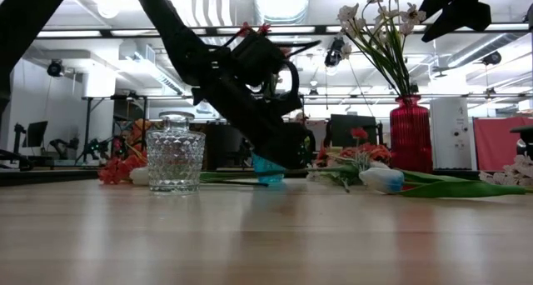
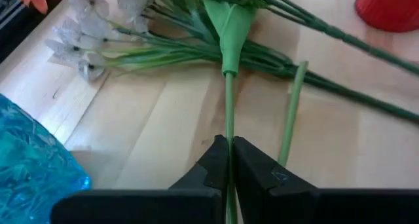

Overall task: Sort flowers into vase by color
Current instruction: Put the top white flower into the transparent vase, then put the top left white flower into the transparent vase

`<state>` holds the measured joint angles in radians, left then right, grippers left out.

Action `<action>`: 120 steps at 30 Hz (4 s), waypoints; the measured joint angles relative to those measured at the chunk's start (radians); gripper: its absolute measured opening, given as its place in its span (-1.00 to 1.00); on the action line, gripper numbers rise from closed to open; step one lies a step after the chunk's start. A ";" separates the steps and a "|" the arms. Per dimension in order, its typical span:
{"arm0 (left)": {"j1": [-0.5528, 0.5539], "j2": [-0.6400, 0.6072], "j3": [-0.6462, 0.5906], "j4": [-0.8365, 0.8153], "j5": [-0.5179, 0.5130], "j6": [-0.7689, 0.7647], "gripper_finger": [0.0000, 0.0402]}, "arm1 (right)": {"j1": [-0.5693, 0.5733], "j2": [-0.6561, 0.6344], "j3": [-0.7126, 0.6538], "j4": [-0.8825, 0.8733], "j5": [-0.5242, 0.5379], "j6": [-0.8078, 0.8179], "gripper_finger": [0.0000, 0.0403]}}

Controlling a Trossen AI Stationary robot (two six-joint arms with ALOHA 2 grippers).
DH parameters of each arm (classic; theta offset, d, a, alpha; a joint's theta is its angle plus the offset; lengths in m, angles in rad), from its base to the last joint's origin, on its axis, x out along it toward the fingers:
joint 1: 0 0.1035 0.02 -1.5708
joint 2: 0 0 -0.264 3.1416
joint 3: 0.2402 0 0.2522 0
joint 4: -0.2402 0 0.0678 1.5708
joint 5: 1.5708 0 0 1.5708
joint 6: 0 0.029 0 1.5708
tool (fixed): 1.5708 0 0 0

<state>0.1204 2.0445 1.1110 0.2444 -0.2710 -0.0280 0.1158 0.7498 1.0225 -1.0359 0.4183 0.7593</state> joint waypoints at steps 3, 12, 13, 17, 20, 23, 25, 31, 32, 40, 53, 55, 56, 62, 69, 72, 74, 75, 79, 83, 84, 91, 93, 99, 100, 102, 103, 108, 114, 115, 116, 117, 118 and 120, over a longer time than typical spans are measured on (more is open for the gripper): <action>-0.004 -0.008 0.000 0.000 0.000 -0.005 -1.00 | 0.000 0.000 0.000 0.000 0.000 0.000 0.16; -0.015 -0.022 0.001 -0.003 -0.015 -0.041 -1.00 | 0.000 0.000 0.000 0.000 0.000 0.000 0.16; -0.018 -0.027 0.001 -0.008 -0.014 -0.041 -1.00 | 0.000 0.000 0.000 0.000 0.000 0.000 0.16; -0.024 -0.050 0.002 -0.050 -0.018 -0.036 -1.00 | 0.000 0.000 0.000 0.000 0.000 0.000 0.16; -0.024 -0.072 0.002 -0.113 -0.019 -0.026 -1.00 | 0.000 0.000 0.000 0.000 0.000 0.000 0.16; -0.024 -0.084 0.002 -0.155 -0.020 -0.024 -1.00 | 0.000 0.000 0.000 0.000 0.000 0.000 0.16; -0.024 -0.084 0.002 -0.155 -0.020 -0.023 -1.00 | 0.000 0.000 0.000 0.000 0.000 0.000 0.16; -0.024 -0.082 0.002 -0.148 -0.019 -0.041 -0.95 | 0.000 0.000 0.000 0.000 0.000 0.000 0.16; -0.024 -0.082 0.002 -0.148 -0.019 -0.041 -0.92 | 0.000 0.000 0.000 0.000 0.000 0.000 0.16; -0.026 -0.086 0.002 -0.178 0.002 -0.035 -0.62 | 0.000 0.000 0.000 0.000 0.000 0.000 0.16; -0.037 -0.331 0.007 -0.712 0.055 0.079 -0.48 | 0.000 0.000 0.000 0.000 0.000 -0.001 0.16; -0.037 -0.377 0.007 -0.717 0.056 0.082 -0.49 | 0.000 0.000 0.000 0.000 0.000 -0.001 0.16; -0.037 -0.398 0.007 -0.715 0.055 0.084 -0.49 | 0.000 0.000 0.000 0.001 0.000 -0.001 0.16; -0.037 -0.513 0.008 -0.810 0.054 0.132 -0.49 | 0.000 0.000 0.000 0.001 0.000 -0.001 0.16; -0.039 -0.645 0.008 -1.082 0.054 0.070 -0.49 | 0.000 0.000 0.000 0.003 0.001 -0.026 0.16; -0.052 -0.726 0.006 -1.107 0.051 0.024 -0.49 | 0.000 -0.007 0.002 0.006 0.019 -0.062 0.16; -0.073 -0.786 0.006 -1.098 0.038 0.006 -0.49 | 0.000 -0.009 0.014 0.017 0.046 -0.085 0.16; -0.086 -0.815 0.006 -1.084 0.023 -0.002 -0.49 | 0.002 -0.010 0.022 0.028 0.054 -0.102 0.16; -0.149 -0.913 -0.007 -0.988 -0.094 -0.032 -0.49 | 0.002 -0.007 0.063 0.089 0.102 -0.188 0.16; -0.229 -0.976 -0.029 -0.946 -0.227 -0.075 -0.49 | 0.002 -0.007 0.119 0.136 0.160 -0.282 0.16; -0.253 -0.985 -0.034 -0.944 -0.265 -0.095 -0.49 | 0.002 -0.007 0.136 0.151 0.173 -0.309 0.16; -0.434 -0.982 -0.059 -0.947 -0.527 -0.197 -0.49 | 0.002 -0.003 0.225 0.303 0.183 -0.472 0.16; -0.481 -0.977 -0.075 -0.945 -0.569 -0.211 -0.49 | 0.002 0.017 0.242 0.361 0.148 -0.507 0.16; -0.574 -0.994 -0.216 -0.909 -0.581 -0.225 -0.49 | 0.002 0.208 0.355 0.411 0.025 -0.579 0.16; -0.579 -1.004 -0.244 -0.892 -0.581 -0.226 -0.49 | 0.002 0.248 0.381 0.396 0.026 -0.585 0.16; -0.578 -1.032 -0.291 -0.865 -0.595 -0.238 -0.49 | 0.002 0.331 0.444 0.356 0.025 -0.591 0.16; -0.578 -1.050 -0.306 -0.866 -0.612 -0.251 -0.49 | 0.005 0.369 0.485 0.336 0.023 -0.591 0.16; -0.576 -1.178 -0.356 -0.882 -0.725 -0.274 -0.49 | 0.048 0.562 0.694 0.224 0.011 -0.587 0.16; -0.576 -1.325 -0.424 -0.868 -0.768 -0.279 -0.49 | 0.052 0.749 0.975 0.030 0.038 -0.548 0.16; -0.576 -1.339 -0.434 -0.867 -0.767 -0.279 -0.49 | 0.052 0.779 1.016 -0.013 0.055 -0.534 0.16; -0.576 -1.352 -0.444 -0.860 -0.763 -0.279 -0.49 | 0.055 0.811 1.049 -0.057 0.076 -0.517 0.16; -0.576 -1.363 -0.455 -0.846 -0.751 -0.278 -0.49 | 0.060 0.841 1.079 -0.100 0.099 -0.510 0.16; -0.576 -1.370 -0.465 -0.826 -0.730 -0.265 -0.49 | 0.063 0.865 1.109 -0.141 0.125 -0.502 0.16; -0.576 -1.374 -0.489 -0.750 -0.662 -0.200 -0.49 | 0.070 0.897 1.168 -0.199 0.156 -0.486 0.16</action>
<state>-0.4557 0.6702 0.6217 -0.5053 -0.9331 -0.2283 0.1860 1.6469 2.1909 -1.2353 0.5742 0.2732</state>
